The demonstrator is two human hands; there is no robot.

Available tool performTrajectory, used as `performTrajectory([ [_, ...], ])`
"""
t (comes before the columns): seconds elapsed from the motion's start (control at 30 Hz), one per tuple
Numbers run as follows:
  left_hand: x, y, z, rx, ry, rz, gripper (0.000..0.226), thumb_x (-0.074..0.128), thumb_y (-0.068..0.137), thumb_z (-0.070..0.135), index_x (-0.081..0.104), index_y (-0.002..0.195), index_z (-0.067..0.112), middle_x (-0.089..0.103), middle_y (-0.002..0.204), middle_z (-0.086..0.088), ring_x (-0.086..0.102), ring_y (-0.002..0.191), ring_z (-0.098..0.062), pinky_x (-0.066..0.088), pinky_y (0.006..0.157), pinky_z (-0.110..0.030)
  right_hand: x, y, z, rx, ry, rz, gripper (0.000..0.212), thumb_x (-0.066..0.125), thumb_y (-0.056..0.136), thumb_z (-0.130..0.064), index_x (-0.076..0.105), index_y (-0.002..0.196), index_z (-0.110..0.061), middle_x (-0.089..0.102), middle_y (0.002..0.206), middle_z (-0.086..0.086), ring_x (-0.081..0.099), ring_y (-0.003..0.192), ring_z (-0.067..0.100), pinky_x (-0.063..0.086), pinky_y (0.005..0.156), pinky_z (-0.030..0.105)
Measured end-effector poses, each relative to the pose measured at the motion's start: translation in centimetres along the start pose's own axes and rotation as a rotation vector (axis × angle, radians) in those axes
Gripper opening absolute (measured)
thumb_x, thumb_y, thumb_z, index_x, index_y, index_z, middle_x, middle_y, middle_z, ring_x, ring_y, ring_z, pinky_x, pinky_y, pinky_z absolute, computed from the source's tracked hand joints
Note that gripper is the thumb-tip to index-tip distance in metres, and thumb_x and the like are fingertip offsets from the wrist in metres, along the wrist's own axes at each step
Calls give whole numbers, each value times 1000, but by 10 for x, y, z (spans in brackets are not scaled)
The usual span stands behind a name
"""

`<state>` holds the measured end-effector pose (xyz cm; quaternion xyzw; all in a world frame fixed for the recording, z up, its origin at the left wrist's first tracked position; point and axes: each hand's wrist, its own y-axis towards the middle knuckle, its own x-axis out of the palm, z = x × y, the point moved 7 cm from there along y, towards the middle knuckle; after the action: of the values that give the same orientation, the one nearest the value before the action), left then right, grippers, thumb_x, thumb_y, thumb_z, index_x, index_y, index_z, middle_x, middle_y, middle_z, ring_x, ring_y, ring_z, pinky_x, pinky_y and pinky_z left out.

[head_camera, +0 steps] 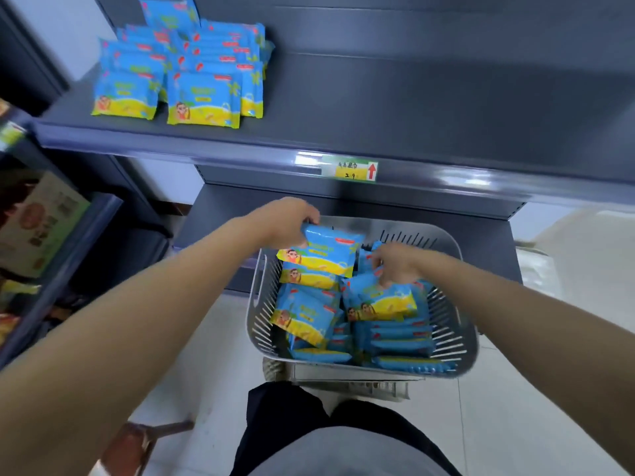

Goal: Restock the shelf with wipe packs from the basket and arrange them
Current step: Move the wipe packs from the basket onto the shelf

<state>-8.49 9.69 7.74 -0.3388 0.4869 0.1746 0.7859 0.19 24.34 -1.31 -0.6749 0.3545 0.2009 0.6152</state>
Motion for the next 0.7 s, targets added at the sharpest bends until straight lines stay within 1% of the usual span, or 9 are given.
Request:
performTrajectory([
  [0.07,-38,3,-3,20,-50,72,20,68,74,8,62,93,13,55,83,-1,48,77,-20,31,61,-26,-62,-11,-3,-45,13,127,39,72,78,-17,62,114,-7,64,114,9,59,105,26,42,76,27],
  [0.13,-75,7,-10,35,-83,157,20,71,73,7,63,90,12,56,80,0,50,75,-20,30,59,-27,-131,-26,-3,-77,50,271,34,74,76,-16,64,108,-12,64,106,5,59,98,23,43,76,29],
  [0.23,-123,15,-25,62,-154,265,22,72,71,1,65,89,12,57,74,4,50,68,-14,33,53,-20,-225,-45,-3,-109,140,511,28,73,75,-13,66,103,-13,62,93,4,54,81,19,40,65,26],
  [0.37,-172,36,-51,73,-224,346,23,71,72,-3,66,92,6,59,79,-2,51,72,-15,35,60,-22,-308,-30,-11,-109,279,765,27,70,77,-9,65,104,-9,60,92,5,51,81,18,37,69,23],
  [0.43,-193,52,-65,73,-228,381,22,72,72,0,66,93,7,58,78,-1,51,70,-15,35,58,-22,-335,-8,-15,-95,323,838,27,69,79,-9,64,105,-8,55,93,2,49,84,17,36,72,24],
  [0.5,-209,69,-79,63,-252,404,21,72,73,1,66,90,10,56,72,2,49,62,-12,36,52,-17,-356,18,-14,-67,394,882,27,68,81,-10,63,107,-9,55,97,1,49,88,16,38,76,25],
  [0.53,-216,79,-85,63,-267,407,20,72,73,1,66,90,10,57,72,3,49,61,-12,38,53,-16,-365,31,-13,-50,412,896,27,68,81,-11,63,108,-10,56,100,1,49,90,15,39,77,25],
  [0.6,-225,99,-93,77,-276,403,20,72,73,2,67,90,10,57,71,5,50,60,-11,40,56,-19,-379,59,-13,-18,405,899,27,67,82,-12,62,109,-10,61,108,4,52,92,17,40,79,26],
  [0.7,-232,128,-99,108,-266,393,21,73,73,4,68,92,9,54,67,11,47,55,-2,35,47,-11,-392,99,-12,12,393,849,30,65,85,-13,61,115,-9,63,117,8,58,105,24,43,85,28],
])
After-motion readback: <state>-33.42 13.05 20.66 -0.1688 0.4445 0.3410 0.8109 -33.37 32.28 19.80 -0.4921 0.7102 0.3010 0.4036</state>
